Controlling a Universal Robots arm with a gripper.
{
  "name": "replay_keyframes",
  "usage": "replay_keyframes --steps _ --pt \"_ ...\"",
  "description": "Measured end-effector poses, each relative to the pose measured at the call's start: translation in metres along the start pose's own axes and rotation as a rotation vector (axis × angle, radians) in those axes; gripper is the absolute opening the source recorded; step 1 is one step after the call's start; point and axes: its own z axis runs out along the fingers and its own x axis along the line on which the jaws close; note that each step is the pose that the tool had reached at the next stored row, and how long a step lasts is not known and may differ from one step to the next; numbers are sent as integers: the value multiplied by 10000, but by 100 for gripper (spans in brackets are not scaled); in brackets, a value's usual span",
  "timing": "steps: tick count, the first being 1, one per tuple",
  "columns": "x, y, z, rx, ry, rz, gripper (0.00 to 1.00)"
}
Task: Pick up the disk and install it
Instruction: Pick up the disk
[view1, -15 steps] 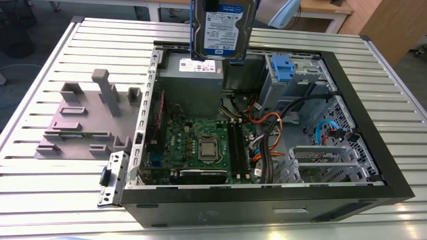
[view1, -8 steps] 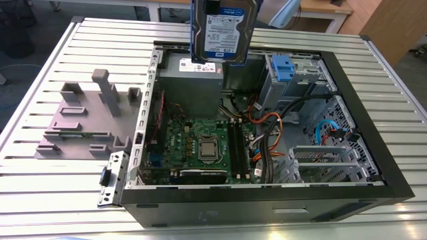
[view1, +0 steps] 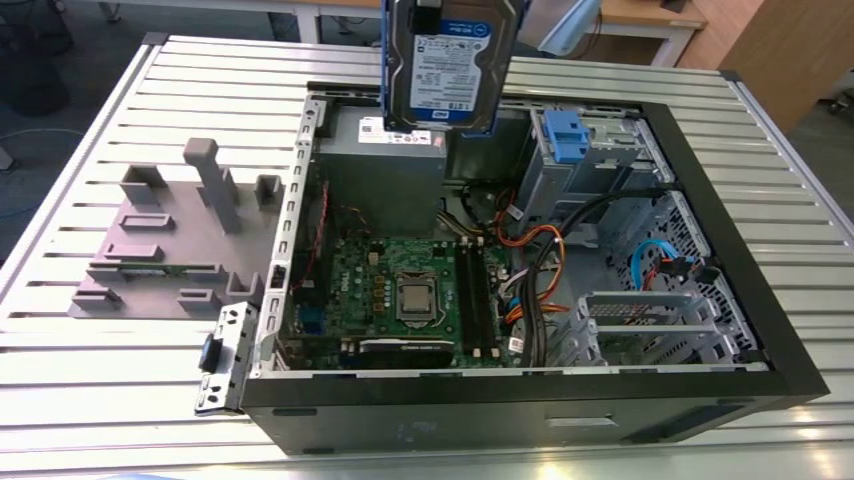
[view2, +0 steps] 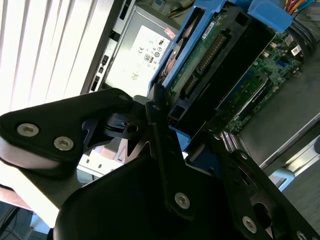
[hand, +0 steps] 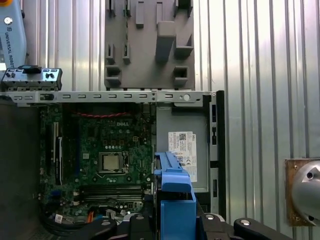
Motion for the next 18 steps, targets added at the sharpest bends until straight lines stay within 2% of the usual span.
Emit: replay_keyframes --steps 18 --pt "163 -23 -5 0 -1 0 37"
